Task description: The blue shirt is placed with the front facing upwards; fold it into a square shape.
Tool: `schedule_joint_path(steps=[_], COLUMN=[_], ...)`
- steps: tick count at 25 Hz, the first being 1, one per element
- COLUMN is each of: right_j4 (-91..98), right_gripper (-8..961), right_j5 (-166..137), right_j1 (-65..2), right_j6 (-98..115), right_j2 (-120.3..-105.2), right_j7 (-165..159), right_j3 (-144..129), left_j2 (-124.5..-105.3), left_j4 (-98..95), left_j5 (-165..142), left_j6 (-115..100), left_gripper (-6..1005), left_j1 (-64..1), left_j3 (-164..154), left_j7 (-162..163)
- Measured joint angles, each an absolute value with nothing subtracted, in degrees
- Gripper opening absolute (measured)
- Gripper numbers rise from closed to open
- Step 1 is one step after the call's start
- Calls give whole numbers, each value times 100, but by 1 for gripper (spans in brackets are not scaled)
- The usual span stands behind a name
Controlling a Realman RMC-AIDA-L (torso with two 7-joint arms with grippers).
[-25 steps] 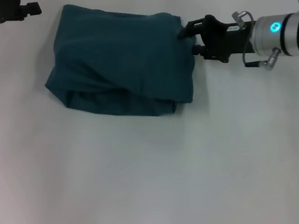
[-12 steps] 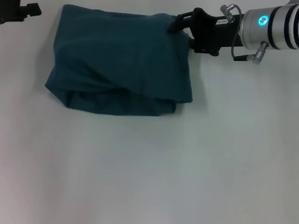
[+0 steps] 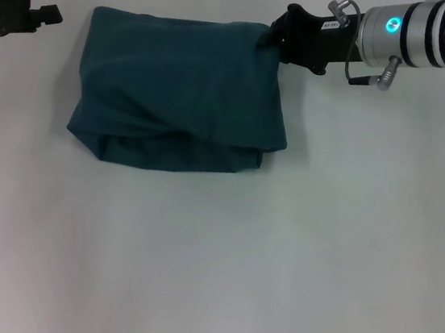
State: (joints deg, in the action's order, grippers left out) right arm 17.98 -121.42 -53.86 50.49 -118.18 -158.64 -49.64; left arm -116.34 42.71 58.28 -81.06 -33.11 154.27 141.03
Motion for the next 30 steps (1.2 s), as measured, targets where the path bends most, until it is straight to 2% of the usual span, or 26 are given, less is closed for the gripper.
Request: schedule_joint_path(steps=[6, 9, 30], right_j4=[1825, 1945, 2511], right_gripper=[225, 104, 118], right_j5=[-12150, -12283, -13235], right_j1=[-5374, -5385, -5915], right_j6=[5052, 5107, 4468], right_j2=[-11810, -11757, -11778], right_j7=[-15884, -15854, -15579], right_j3=[-4971, -5149, -6288], left_j2=[-11628, -11627, -11637], left_j4=[4271, 4271, 4271], left_j5=[5828, 5827, 5827], left_j6=[-8114, -8114, -8175], left_gripper=[937, 936, 936], left_j1=[-3328, -3329, -3348], left_j3=[15411, 15405, 15404], left_j7=[14115, 14117, 14216])
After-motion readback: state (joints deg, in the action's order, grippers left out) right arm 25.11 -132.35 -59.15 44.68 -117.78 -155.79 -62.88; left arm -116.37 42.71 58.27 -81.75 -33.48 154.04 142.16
